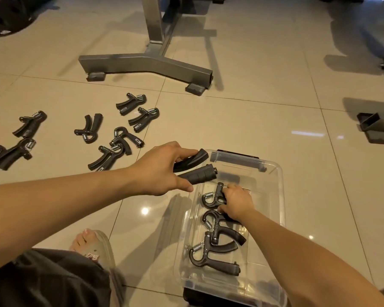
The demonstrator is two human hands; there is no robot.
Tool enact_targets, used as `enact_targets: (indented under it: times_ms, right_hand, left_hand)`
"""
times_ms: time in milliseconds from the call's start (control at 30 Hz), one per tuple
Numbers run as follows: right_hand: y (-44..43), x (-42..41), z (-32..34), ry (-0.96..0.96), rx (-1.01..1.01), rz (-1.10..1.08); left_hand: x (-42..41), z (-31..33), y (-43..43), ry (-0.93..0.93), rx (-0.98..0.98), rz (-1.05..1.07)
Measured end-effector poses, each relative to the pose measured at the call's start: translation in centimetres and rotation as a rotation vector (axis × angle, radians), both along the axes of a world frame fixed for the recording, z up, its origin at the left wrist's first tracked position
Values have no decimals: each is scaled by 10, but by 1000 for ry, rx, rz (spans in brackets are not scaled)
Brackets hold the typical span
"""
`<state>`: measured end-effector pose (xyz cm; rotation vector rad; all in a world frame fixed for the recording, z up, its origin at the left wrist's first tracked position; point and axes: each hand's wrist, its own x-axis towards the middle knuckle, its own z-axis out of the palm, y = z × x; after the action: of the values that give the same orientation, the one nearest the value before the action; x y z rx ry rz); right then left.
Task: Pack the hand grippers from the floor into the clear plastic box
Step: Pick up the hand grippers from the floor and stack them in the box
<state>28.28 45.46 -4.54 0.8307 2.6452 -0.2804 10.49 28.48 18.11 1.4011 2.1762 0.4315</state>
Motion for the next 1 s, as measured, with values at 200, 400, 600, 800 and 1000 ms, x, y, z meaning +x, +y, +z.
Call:
enact_targets:
  times_ms: [200, 400, 600, 800, 1000]
  right_hand:
    - [3, 2, 7, -83, 4, 31]
    - [1, -10, 41, 69, -155, -188]
    - [28, -41, 148, 246, -287, -223]
    - [1, -39, 265, 335, -744, -273]
    - [-27, -23, 271, 354, -896, -400]
  left_hand:
    - [-2, 3, 5, -30, 10, -6]
    - [-2, 5, -1, -23, 4, -36]
    - [1, 13, -5, 44, 15, -4]
    - [11, 20, -10, 46, 70, -3]
    - [15, 24, -17, 39, 86, -66]
